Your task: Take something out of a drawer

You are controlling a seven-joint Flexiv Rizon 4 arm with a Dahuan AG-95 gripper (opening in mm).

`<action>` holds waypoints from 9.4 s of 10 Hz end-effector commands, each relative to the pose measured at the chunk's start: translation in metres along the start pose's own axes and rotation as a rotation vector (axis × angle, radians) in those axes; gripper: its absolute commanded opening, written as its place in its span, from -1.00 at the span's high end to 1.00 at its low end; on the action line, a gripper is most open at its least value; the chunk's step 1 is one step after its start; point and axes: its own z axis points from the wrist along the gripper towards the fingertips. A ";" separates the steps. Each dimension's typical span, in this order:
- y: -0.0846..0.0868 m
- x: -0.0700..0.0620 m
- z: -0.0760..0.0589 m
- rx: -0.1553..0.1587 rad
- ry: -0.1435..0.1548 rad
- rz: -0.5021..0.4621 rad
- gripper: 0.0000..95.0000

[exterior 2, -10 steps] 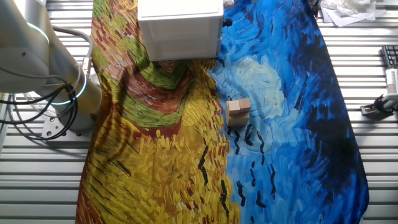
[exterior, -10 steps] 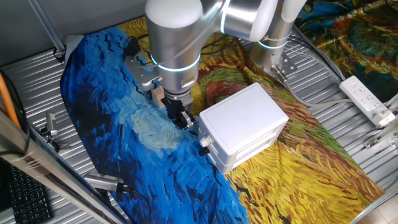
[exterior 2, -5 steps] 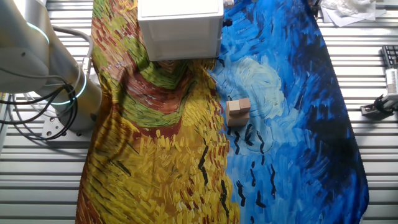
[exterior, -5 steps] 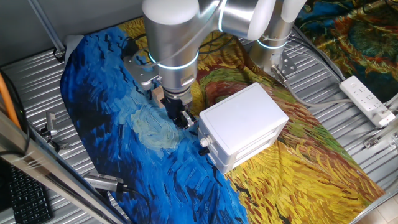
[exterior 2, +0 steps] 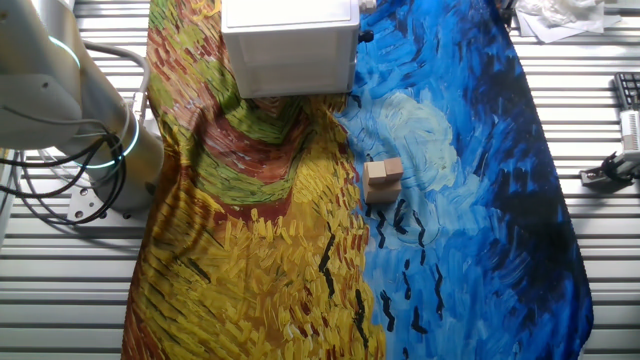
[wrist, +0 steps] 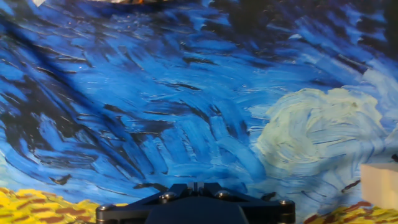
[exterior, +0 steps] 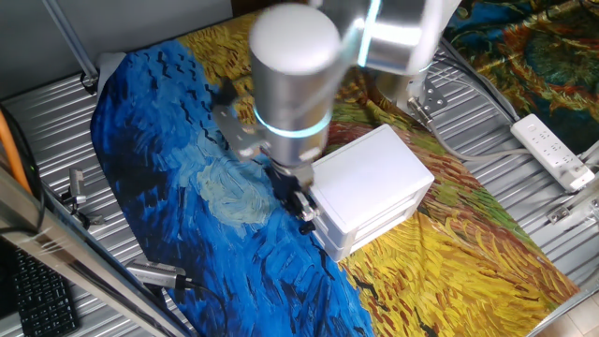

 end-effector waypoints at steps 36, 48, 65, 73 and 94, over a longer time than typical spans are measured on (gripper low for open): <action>-0.014 0.041 0.044 0.031 0.012 0.011 0.20; -0.014 0.040 0.061 0.024 0.010 0.003 0.20; -0.013 0.041 0.072 0.018 -0.002 0.015 1.00; -0.011 0.038 0.071 0.020 -0.010 0.004 1.00; -0.002 0.011 0.078 0.026 -0.003 -0.020 1.00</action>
